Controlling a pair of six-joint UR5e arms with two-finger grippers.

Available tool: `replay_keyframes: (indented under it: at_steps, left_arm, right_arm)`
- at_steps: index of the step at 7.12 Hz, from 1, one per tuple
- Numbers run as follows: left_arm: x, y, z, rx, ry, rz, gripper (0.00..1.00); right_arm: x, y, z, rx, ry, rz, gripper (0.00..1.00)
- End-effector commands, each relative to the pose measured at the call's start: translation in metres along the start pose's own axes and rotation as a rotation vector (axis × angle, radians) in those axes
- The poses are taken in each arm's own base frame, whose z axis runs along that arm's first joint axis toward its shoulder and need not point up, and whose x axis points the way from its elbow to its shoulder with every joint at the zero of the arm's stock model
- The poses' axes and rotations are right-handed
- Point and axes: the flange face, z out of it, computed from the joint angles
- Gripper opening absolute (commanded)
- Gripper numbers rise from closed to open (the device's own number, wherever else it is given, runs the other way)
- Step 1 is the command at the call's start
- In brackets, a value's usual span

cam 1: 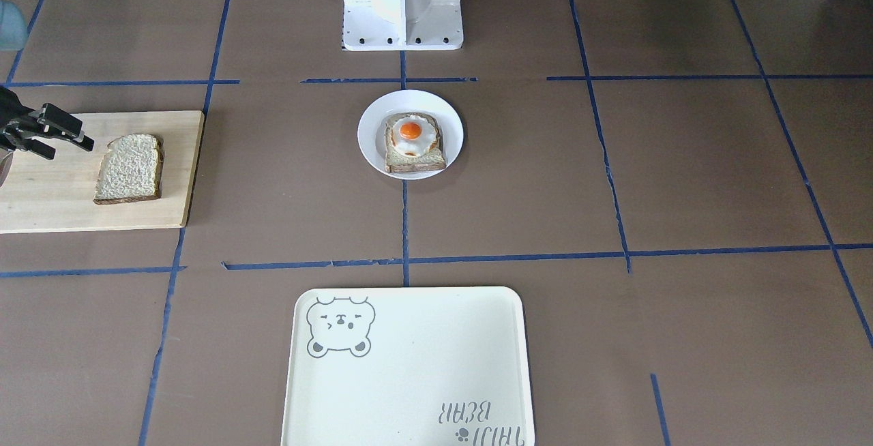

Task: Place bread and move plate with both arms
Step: 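Lower the right gripper onto the bread slice on the bamboo board and grasp it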

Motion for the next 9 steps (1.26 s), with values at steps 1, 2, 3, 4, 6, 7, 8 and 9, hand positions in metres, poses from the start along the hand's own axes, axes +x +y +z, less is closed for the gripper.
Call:
replay_keyframes:
  at_steps: [1, 2, 3, 4, 6, 7, 8, 9]
  left_arm:
    - [0.001, 0.000, -0.001, 0.002, 0.000, -0.002, 1.00]
    - [0.001, 0.000, -0.001, 0.002, 0.000, -0.002, 1.00]
    - [0.003, -0.001, -0.003, 0.006, -0.001, 0.001, 1.00]
    - [0.005, -0.001, -0.005, 0.011, 0.000, 0.005, 1.00]
    - [0.007, -0.001, -0.007, 0.015, 0.000, 0.008, 1.00]
    - [0.007, -0.001, -0.007, 0.015, 0.000, 0.008, 1.00]
    - [0.007, -0.001, -0.007, 0.015, -0.001, 0.008, 1.00]
    - [0.007, -0.001, -0.007, 0.015, -0.001, 0.008, 1.00]
  right_arm:
    - [-0.005, -0.019, 0.021, 0.003, -0.023, -0.019, 0.84]
    - [-0.008, -0.021, 0.021, 0.006, -0.026, -0.024, 0.76]
    - [-0.018, -0.023, 0.026, 0.000, -0.032, -0.027, 0.71]
    - [-0.018, -0.022, 0.031, -0.009, -0.029, -0.025, 0.71]
    - [-0.009, -0.021, 0.035, -0.017, -0.021, -0.015, 0.70]
    - [-0.008, -0.020, 0.035, -0.018, -0.019, -0.012, 0.66]
    - [-0.009, -0.021, 0.035, -0.018, -0.022, -0.012, 0.45]
    - [-0.010, -0.021, 0.035, -0.019, -0.022, -0.013, 0.33]
